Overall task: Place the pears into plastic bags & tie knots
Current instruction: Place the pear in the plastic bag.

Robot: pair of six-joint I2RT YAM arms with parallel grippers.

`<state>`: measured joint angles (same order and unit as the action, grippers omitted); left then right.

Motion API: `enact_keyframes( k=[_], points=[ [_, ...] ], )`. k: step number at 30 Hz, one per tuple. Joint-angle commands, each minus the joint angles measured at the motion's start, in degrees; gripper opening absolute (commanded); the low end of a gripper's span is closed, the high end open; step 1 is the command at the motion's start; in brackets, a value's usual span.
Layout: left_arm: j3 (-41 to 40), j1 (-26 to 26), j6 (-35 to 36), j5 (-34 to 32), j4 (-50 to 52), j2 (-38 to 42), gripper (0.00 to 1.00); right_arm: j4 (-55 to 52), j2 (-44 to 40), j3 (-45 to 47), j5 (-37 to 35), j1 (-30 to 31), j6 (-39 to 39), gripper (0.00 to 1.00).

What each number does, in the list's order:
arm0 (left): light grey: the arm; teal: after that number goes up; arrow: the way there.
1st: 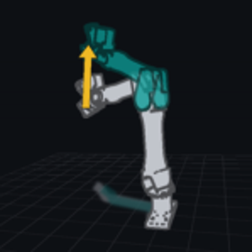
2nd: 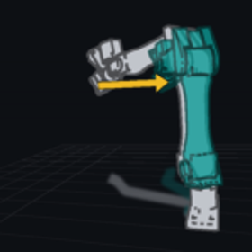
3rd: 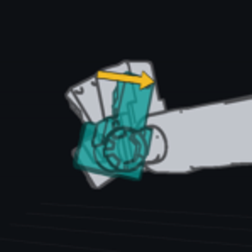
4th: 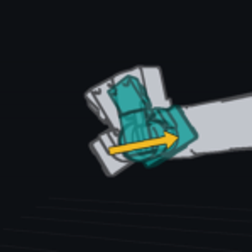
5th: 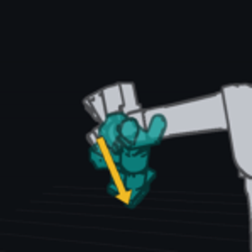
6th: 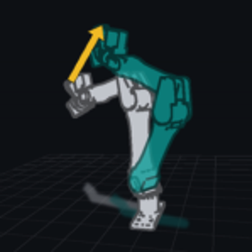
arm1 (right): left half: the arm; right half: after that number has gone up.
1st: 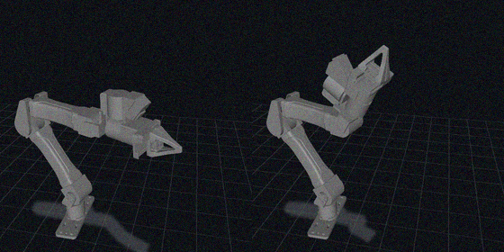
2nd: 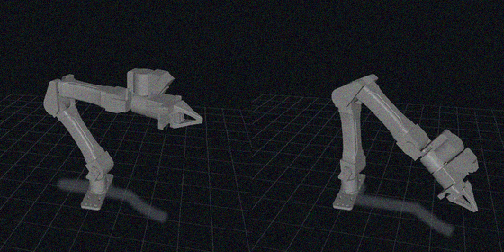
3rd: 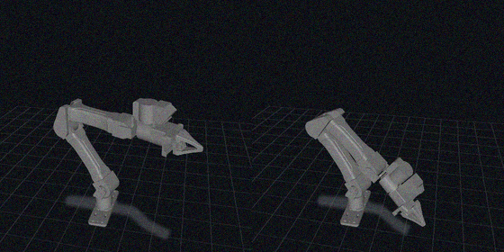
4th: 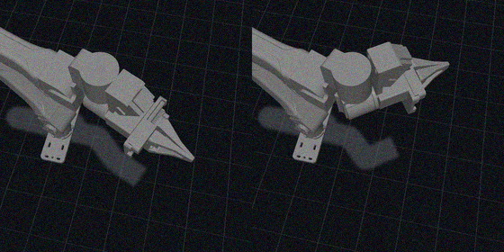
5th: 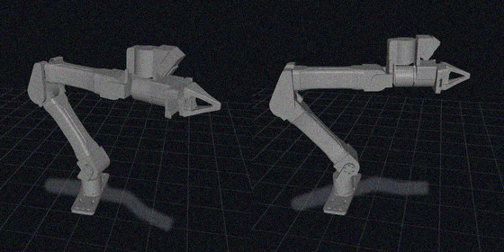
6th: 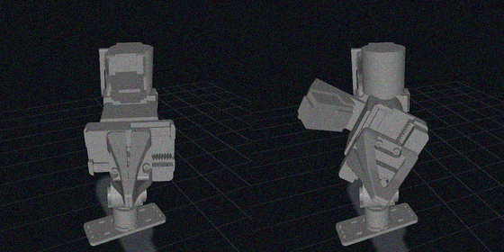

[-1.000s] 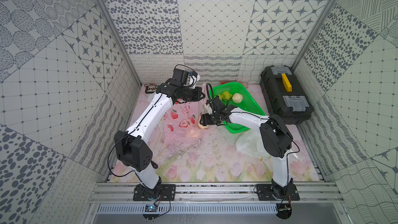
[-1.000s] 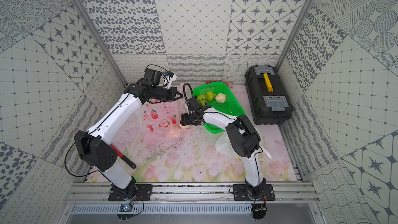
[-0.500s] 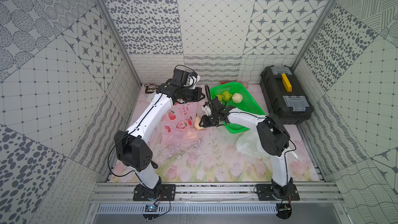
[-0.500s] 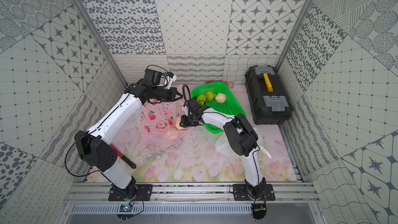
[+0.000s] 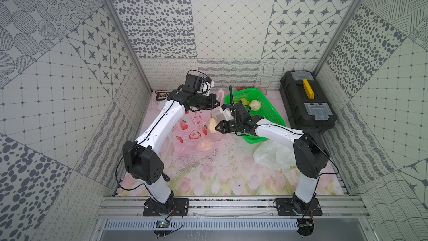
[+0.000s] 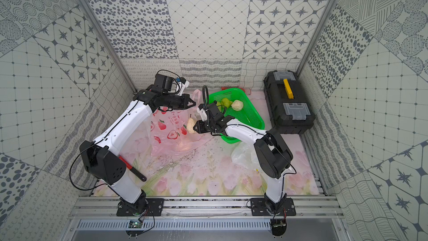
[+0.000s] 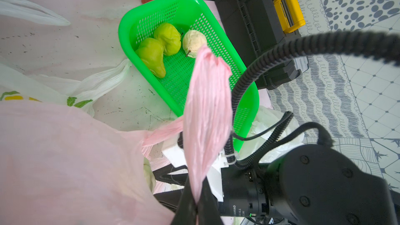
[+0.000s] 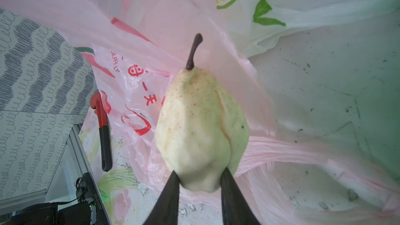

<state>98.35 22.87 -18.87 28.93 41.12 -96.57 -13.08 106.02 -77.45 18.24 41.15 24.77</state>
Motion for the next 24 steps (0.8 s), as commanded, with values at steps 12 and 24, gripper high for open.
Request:
enact_keyframes(
  k=[12, 24],
  points=[
    [4.2, 0.8, 2.3, 4.5, 7.9, -1.5, 0.0, 18.0, 13.8, -14.0, -0.7, 0.1, 2.5, 0.19],
    [1.2, -3.2, -0.6, 1.0, 0.8, 1.0, 0.0, 12.3, 6.1, -6.5, 3.5, -1.6, 8.4, 0.33]
  ],
)
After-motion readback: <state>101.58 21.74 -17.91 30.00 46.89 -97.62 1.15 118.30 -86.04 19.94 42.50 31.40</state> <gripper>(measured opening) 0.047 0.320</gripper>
